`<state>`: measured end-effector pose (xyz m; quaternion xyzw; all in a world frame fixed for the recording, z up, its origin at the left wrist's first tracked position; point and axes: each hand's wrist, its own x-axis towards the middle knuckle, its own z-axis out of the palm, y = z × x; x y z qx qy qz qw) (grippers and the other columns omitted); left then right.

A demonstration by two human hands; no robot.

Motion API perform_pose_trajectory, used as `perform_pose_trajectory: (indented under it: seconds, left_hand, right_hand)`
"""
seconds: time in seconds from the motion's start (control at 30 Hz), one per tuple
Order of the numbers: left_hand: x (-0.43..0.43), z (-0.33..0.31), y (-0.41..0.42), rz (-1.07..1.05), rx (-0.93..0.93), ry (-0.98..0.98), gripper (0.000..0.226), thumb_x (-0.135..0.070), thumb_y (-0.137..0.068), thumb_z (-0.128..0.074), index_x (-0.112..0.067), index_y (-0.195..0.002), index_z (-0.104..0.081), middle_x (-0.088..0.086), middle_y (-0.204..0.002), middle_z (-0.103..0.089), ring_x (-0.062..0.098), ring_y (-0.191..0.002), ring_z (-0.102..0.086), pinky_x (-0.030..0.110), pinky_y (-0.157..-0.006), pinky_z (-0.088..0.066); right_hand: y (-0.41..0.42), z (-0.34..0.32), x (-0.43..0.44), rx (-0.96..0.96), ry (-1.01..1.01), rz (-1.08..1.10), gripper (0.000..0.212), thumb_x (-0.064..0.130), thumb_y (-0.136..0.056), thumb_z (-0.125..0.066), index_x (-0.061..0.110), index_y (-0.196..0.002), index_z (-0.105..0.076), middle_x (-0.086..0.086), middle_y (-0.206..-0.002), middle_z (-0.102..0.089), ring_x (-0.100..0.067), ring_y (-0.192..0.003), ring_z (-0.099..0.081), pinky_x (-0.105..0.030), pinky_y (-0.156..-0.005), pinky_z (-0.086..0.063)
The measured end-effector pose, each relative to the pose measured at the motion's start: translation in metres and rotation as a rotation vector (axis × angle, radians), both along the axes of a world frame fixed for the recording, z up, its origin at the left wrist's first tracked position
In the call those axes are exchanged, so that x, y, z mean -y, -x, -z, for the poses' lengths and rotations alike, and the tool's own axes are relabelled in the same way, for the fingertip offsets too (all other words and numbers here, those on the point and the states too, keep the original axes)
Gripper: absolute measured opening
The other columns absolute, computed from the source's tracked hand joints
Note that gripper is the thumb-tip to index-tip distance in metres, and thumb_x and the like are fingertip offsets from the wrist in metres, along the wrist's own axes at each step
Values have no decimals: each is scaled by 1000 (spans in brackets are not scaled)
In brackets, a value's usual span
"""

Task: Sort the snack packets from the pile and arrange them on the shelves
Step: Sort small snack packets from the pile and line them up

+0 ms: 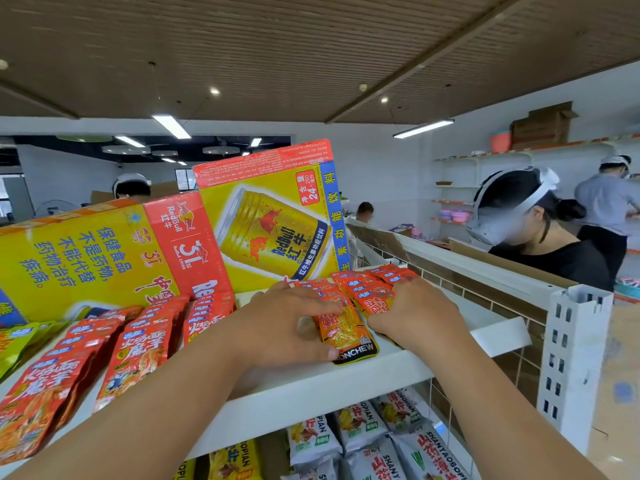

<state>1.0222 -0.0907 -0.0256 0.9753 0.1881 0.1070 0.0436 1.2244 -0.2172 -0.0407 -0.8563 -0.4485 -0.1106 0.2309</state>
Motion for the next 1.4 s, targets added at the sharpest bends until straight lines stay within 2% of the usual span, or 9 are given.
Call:
perform_pose_trajectory:
  seconds: [0.1, 0.23, 0.37, 0.6, 0.77, 0.83, 0.97, 1.1, 1.4]
  left_hand:
    - [-1, 0, 1, -5, 2, 8, 90, -92, -59, -42, -56, -142, -46, -19, -152, -42, 2, -146, -26, 46, -125, -6]
    - [-4, 3, 0, -5, 8, 4, 87, -92, -60, -44, -58, -140, -46, -21, -148, -44, 3, -145, -30, 49, -124, -10]
    - [-3, 2, 0, 9, 16, 7, 87, -90, -60, -44, -56, -140, -48, -21, -148, -46, 0, -143, -31, 47, -124, -10]
    - [-5, 2, -1, 10, 10, 19, 86, -92, -61, -45, -59, -140, -45, -21, -148, -46, 3, -144, -30, 49, -123, -12]
    - [-2, 0, 1, 17, 34, 19, 81, -88, -65, -47, -58, -140, -47, -20, -144, -49, 4, -139, -36, 47, -122, -17]
    - [-3, 0, 0, 18, 72, 21, 77, -87, -66, -47, -60, -138, -47, -22, -141, -52, 5, -134, -39, 45, -119, -23]
    - [-8, 0, 0, -23, 118, 12, 75, -90, -67, -47, -66, -137, -41, -26, -144, -49, 13, -135, -41, 48, -114, -32]
    - [-10, 1, 2, -16, 176, 4, 79, -87, -69, -49, -54, -142, -49, -26, -146, -49, 11, -136, -43, 45, -115, -33]
    - [-13, 7, 5, -51, 187, -29, 77, -88, -71, -47, -57, -142, -45, -24, -144, -51, 14, -132, -46, 44, -112, -36]
  right_hand:
    - [1, 0, -2, 2, -5, 6, 75, 77, -49, -40, 25, -98, -62, 2, -97, -60, -20, -88, -59, -32, -72, -49]
    - [4, -1, -1, 10, -19, 11, 96, 80, -35, -25, 25, -105, -62, 1, -106, -60, -21, -94, -60, -34, -77, -51]
    - [5, 0, -1, -4, -16, 18, 98, 80, -35, -25, 26, -108, -62, 1, -110, -60, -22, -97, -60, -36, -80, -52]
    - [2, 0, -2, -29, 5, 24, 92, 84, -39, -30, 27, -104, -62, 2, -105, -59, -20, -93, -59, -34, -74, -49]
    - [4, 1, 1, -53, -111, 28, 90, 88, -43, -33, 31, -107, -63, 4, -105, -61, -21, -95, -60, -37, -82, -52]
    - [4, 2, 2, -30, -142, 26, 86, 85, -48, -38, 31, -112, -60, 3, -106, -60, -22, -97, -59, -38, -83, -51]
    - [2, 4, 1, 0, -178, -13, 61, 73, -68, -53, 34, -115, -58, 4, -105, -59, -22, -98, -58, -40, -84, -51]
    - [0, 7, 1, 17, -187, -41, 59, 67, -74, -57, 33, -122, -59, 2, -108, -59, -23, -99, -58, -40, -84, -51]
    - [3, 6, 1, 12, -188, -86, 45, 57, -81, -63, 32, -117, -63, 0, -112, -59, -23, -100, -57, -36, -81, -47]
